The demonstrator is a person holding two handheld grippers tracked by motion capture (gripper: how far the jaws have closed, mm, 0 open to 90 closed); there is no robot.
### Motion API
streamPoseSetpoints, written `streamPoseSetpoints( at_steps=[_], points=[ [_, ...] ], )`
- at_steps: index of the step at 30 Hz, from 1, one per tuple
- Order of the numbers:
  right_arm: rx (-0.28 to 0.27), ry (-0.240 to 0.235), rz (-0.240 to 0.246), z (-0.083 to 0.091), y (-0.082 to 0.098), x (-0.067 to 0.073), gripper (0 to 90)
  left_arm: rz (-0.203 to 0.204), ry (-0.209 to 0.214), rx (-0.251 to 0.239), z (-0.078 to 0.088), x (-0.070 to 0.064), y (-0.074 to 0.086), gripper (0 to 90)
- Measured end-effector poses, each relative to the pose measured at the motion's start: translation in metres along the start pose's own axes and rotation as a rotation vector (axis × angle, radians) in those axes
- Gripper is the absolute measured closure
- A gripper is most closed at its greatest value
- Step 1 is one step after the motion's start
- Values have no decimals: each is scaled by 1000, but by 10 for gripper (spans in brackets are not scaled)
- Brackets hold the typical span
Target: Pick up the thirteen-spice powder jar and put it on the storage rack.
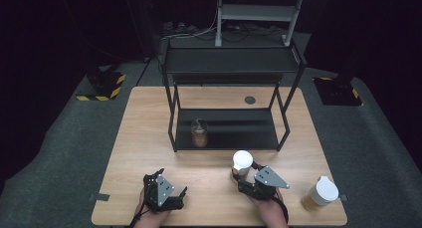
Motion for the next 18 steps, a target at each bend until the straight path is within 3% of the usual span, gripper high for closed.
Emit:
streamPoseSetpoints(
  at_steps=[18],
  points=[
    [7,7,17,-1,-17,1,300,-17,2,5,-1,-1,-1,7]
  ],
)
Point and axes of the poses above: each handheld gripper's, and its own axes: z roughly backward along the jaws, y roughly out of its underside, x roughly to its left, the point moved 2 cm from there along -z, roughly forward along the jaws
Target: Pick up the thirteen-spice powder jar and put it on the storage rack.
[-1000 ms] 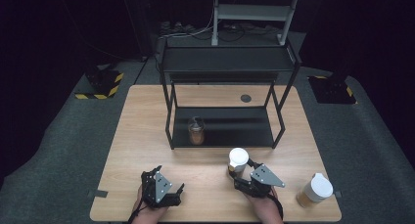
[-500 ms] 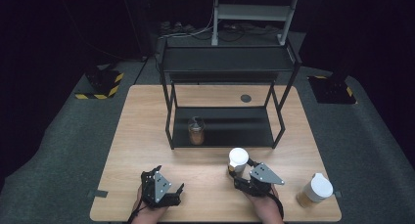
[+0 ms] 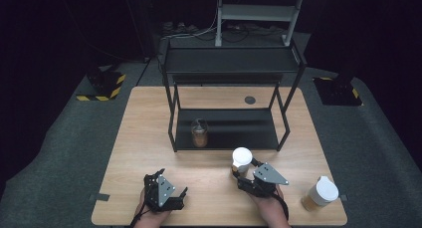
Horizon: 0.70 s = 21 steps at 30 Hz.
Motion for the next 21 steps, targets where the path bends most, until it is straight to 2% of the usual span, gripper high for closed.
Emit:
streamPoseSetpoints(
  at_steps=[21],
  points=[
    [-15,16,-15,-16,-27,-6,300,5,5,-2,0,1,0,7]
  ],
)
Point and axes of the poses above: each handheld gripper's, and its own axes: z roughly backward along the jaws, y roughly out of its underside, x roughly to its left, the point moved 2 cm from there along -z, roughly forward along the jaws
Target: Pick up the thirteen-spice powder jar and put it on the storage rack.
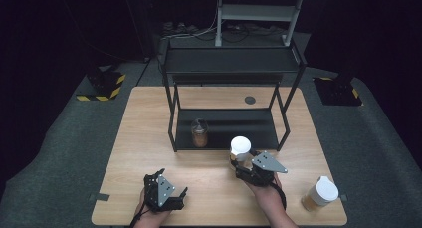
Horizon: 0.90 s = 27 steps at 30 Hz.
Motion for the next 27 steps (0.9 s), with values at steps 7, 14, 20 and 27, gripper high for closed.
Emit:
streamPoseSetpoints(
  at_steps=[7,14,20,27],
  points=[
    [4,1,-2,-12,-6,-1,300,1,4,-2,0,1,0,7],
    [6,7,-6,-24,-11,-1,300,8,8,-4,0,2,1,7],
    [5,9,-15,-33,-14,-1,300,10,12,-4,0,3,1,6],
    [3,18,-19,-44,-16,-2,300,11,17,-7,0,4,1,7]
  ],
)
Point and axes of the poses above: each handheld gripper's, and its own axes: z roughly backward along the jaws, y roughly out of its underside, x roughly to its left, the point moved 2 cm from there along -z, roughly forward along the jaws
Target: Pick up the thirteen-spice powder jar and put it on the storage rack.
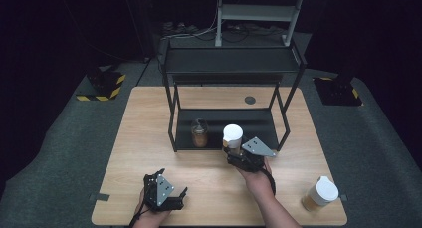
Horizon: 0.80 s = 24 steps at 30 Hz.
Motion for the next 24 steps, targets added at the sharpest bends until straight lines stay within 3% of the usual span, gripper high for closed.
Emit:
streamPoseSetpoints(
  at_steps=[24],
  points=[
    [-3,18,-18,-45,-3,-3,300,8,13,-10,1,3,2,7]
  ],
)
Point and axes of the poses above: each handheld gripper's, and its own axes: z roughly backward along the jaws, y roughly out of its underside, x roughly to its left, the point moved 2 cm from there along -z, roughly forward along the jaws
